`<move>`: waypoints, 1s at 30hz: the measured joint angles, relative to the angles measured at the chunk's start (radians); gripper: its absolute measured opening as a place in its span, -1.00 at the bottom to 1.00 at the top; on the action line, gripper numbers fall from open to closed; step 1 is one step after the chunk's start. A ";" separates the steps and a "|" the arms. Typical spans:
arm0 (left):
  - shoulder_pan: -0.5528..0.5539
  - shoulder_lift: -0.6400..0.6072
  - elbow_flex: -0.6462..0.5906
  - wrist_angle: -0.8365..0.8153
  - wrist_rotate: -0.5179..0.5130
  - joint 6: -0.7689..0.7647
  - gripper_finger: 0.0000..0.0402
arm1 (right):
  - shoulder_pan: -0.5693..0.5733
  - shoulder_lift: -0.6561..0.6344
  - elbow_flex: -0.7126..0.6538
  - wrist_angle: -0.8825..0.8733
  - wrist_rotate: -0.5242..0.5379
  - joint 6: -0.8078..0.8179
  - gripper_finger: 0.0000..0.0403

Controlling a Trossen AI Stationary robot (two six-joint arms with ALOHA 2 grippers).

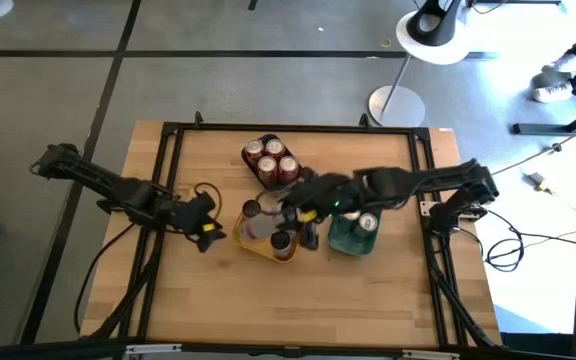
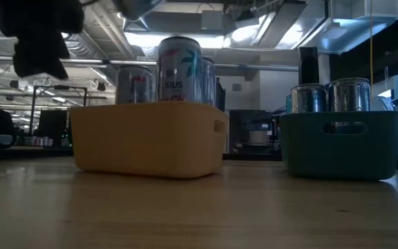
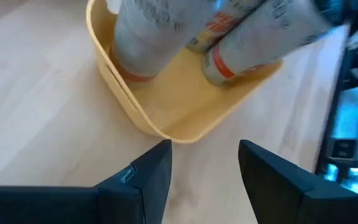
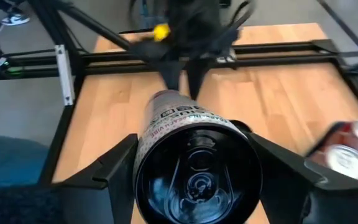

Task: Sort soda cans
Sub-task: Put the white and pink soda can into the yellow bin

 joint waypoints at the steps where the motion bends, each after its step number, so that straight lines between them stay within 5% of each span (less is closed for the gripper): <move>1: -0.004 -0.033 0.001 -0.018 0.000 0.000 -0.12 | 0.010 0.014 0.000 0.015 0.001 0.000 0.23; 6: -0.010 -0.155 0.002 -0.133 -0.027 0.009 -0.12 | 0.036 0.131 0.124 0.010 0.041 -0.005 0.22; 13: -0.010 -0.221 0.002 -0.247 -0.060 0.018 -0.12 | 0.025 0.413 0.572 -0.258 0.044 -0.042 0.22; 17: -0.010 -0.223 0.002 -0.263 -0.072 0.023 -0.12 | 0.017 0.424 0.495 -0.250 0.006 0.020 0.22; 23: -0.010 -0.218 0.002 -0.269 -0.119 0.025 -0.12 | 0.046 0.458 0.490 -0.378 0.151 0.027 0.22; 30: -0.009 -0.216 0.002 -0.267 -0.162 0.023 -0.12 | 0.054 0.476 0.492 -0.432 0.139 0.029 0.22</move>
